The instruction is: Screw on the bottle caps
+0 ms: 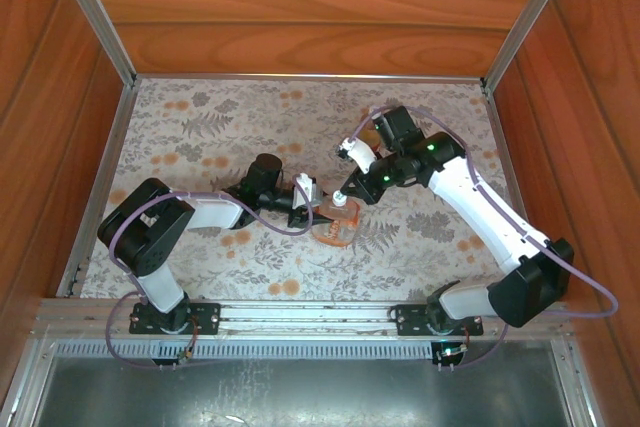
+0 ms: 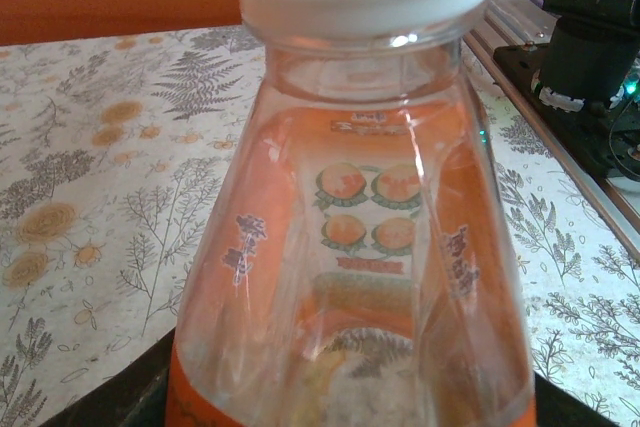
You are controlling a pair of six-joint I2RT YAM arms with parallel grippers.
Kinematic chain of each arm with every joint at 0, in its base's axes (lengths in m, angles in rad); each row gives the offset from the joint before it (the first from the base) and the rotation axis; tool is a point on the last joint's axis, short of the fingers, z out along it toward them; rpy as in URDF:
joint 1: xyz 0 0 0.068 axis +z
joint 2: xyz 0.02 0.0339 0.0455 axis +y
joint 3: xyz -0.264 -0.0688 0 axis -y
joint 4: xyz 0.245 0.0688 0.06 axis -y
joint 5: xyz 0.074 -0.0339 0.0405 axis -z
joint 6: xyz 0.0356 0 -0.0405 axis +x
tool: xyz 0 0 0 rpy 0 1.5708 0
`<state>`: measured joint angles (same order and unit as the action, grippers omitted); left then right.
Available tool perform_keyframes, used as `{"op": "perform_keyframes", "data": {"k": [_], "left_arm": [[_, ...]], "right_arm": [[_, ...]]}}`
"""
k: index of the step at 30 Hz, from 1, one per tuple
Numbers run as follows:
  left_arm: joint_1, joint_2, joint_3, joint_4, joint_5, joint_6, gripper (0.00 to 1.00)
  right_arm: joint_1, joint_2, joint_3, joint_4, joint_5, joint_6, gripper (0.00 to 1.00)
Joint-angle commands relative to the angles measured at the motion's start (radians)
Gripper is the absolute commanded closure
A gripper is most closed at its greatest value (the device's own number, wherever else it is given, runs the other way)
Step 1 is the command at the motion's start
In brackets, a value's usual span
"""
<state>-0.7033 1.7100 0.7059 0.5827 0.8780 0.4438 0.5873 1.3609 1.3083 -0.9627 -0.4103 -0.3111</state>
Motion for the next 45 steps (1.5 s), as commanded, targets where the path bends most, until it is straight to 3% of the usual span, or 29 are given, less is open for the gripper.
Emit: {"op": "perform_keyframes", "data": {"k": [1, 9, 14, 17, 20, 23, 33, 45], "left_arm": [[-0.001, 0.054, -0.04, -0.195, -0.03, -0.045, 0.48], [-0.002, 0.057, -0.04, -0.195, -0.031, -0.044, 0.48], [-0.001, 0.053, -0.043, -0.195, -0.037, -0.04, 0.48], [-0.001, 0.052, -0.043, -0.195, -0.04, -0.039, 0.48], [-0.001, 0.054, -0.043, -0.195, -0.043, -0.037, 0.48], [0.0, 0.051, -0.043, -0.195, -0.043, -0.037, 0.48], [0.001, 0.068, -0.037, -0.195, -0.035, -0.04, 0.48], [0.001, 0.052, -0.043, -0.195, -0.037, -0.04, 0.48]], "right_arm": [[0.005, -0.021, -0.034, -0.082, -0.055, 0.021, 0.88], [0.004, -0.059, -0.056, -0.075, -0.071, 0.037, 0.88], [0.001, -0.114, -0.094, 0.038, -0.029, 0.138, 0.74], [0.001, -0.167, -0.164, 0.225, 0.049, 0.345, 0.63], [0.002, -0.188, -0.22, 0.356, 0.104, 0.582, 0.64], [0.0, -0.195, -0.264, 0.416, 0.059, 0.672, 0.64], [0.0, -0.182, -0.263, 0.38, 0.019, 0.638, 0.8], [-0.006, -0.189, -0.259, 0.318, 0.016, 0.605, 0.85]]}}
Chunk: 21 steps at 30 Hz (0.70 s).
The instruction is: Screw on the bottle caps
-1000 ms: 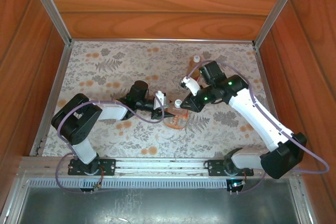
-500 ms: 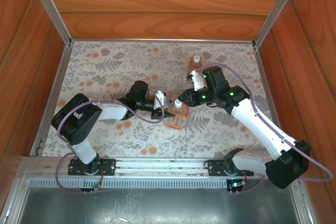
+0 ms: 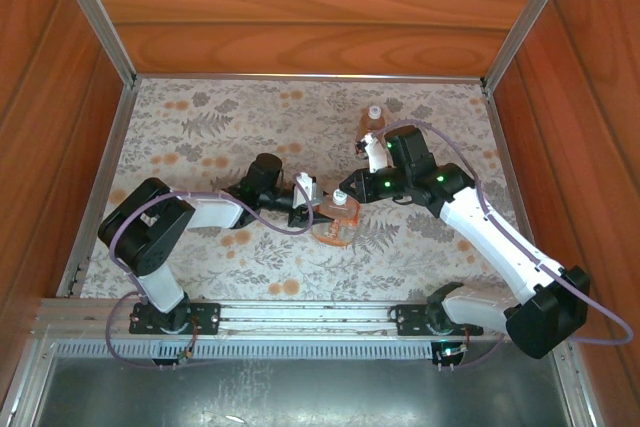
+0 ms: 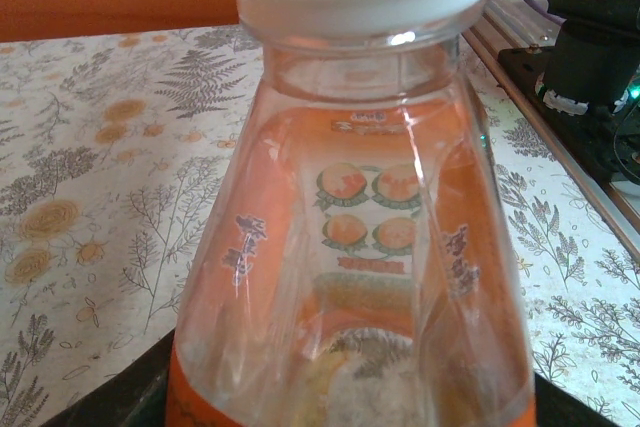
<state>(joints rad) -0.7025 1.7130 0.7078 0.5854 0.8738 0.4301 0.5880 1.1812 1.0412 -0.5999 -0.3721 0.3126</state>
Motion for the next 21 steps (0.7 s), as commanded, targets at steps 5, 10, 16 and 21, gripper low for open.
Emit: {"op": "perform_keyframes", "data": {"k": [5, 10, 16, 21], "left_arm": [[0.0, 0.05, -0.045, -0.198, -0.037, -0.026, 0.48], [0.001, 0.051, -0.045, -0.197, -0.04, -0.027, 0.48], [0.001, 0.053, -0.045, -0.198, -0.041, -0.027, 0.48], [0.001, 0.053, -0.044, -0.199, -0.041, -0.025, 0.48]], "right_arm": [[-0.007, -0.021, 0.002, -0.065, -0.042, -0.022, 0.89], [-0.007, -0.043, -0.016, -0.084, -0.066, -0.02, 0.89], [-0.007, -0.076, -0.033, -0.129, -0.111, -0.028, 0.88], [-0.007, -0.121, -0.035, -0.129, -0.072, -0.021, 0.83]]}}
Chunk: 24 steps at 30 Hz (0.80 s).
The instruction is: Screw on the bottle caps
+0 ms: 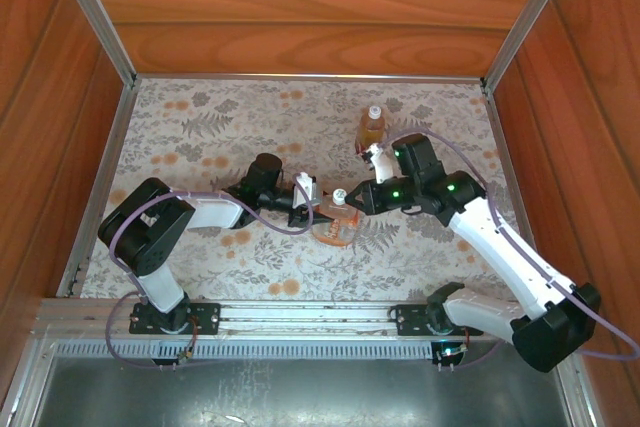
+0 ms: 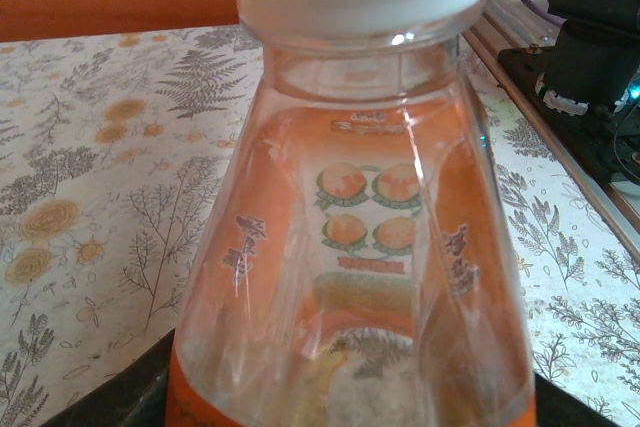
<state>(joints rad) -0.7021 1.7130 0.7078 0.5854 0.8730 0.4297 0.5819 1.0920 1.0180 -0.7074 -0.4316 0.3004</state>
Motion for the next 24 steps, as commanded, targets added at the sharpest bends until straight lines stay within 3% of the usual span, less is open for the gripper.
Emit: {"op": "perform_keyframes", "data": {"k": [1, 4, 7, 16, 24], "left_arm": [[0.0, 0.053, -0.044, -0.2, -0.04, -0.025, 0.48], [0.0, 0.051, -0.044, -0.2, -0.04, -0.025, 0.48], [-0.001, 0.051, -0.044, -0.199, -0.04, -0.025, 0.48], [-0.001, 0.05, -0.045, -0.2, -0.037, -0.025, 0.48], [0.0, 0.05, -0.045, -0.2, -0.04, -0.025, 0.48]], "right_arm": [[-0.001, -0.041, -0.011, -0.008, 0.007, -0.003, 0.8], [-0.001, -0.041, -0.003, 0.029, 0.052, 0.007, 0.65], [-0.005, 0.0, 0.026, 0.041, 0.056, -0.006, 0.61], [-0.014, 0.163, 0.147, 0.0, -0.002, -0.094, 0.76], [-0.016, 0.152, 0.102, -0.02, -0.033, -0.097, 0.87]]}}
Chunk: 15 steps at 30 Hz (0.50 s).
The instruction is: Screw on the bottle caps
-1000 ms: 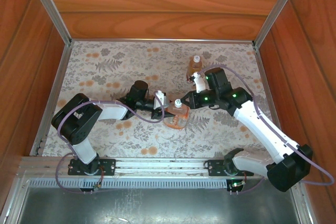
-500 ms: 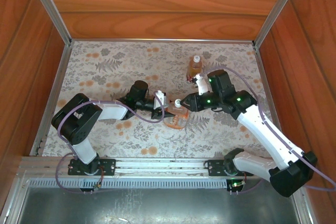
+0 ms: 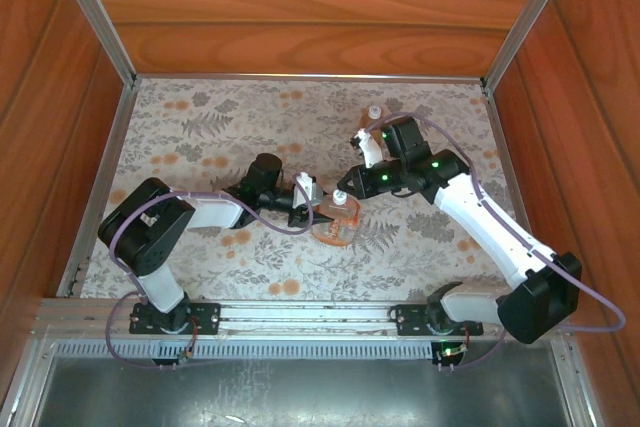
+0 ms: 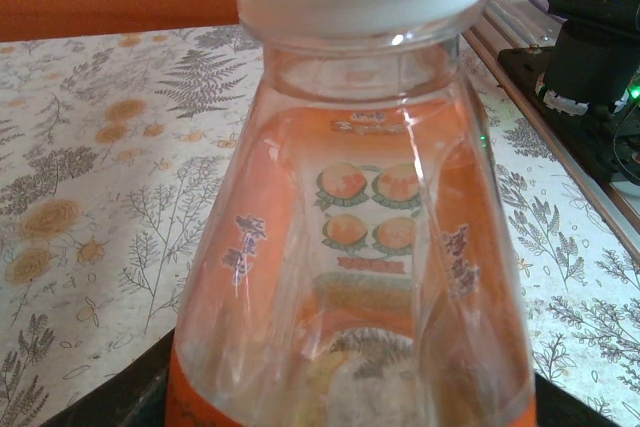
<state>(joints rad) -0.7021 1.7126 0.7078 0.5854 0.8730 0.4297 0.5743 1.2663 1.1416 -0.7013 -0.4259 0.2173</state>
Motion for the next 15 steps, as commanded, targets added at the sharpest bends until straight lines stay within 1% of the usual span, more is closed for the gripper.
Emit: {"op": "perform_keyframes", "data": {"k": [1, 7, 12, 13, 15], "left_arm": [[0.0, 0.05, -0.045, -0.202, -0.039, -0.025, 0.48], [-0.002, 0.051, -0.046, -0.201, -0.041, -0.025, 0.48], [0.0, 0.054, -0.044, -0.201, -0.045, -0.023, 0.48], [0.0, 0.054, -0.044, -0.201, -0.045, -0.023, 0.48], [0.0, 0.054, -0.044, -0.202, -0.043, -0.023, 0.48]], "right_arm": [[-0.008, -0.03, -0.03, -0.031, -0.042, -0.013, 0.88], [-0.008, -0.09, -0.094, -0.048, -0.074, 0.007, 0.9], [-0.004, -0.14, -0.146, -0.076, -0.194, 0.01, 0.87], [-0.004, -0.151, -0.152, -0.077, -0.195, 0.014, 0.86], [-0.004, -0.177, -0.155, -0.079, -0.141, 0.035, 0.86]]}}
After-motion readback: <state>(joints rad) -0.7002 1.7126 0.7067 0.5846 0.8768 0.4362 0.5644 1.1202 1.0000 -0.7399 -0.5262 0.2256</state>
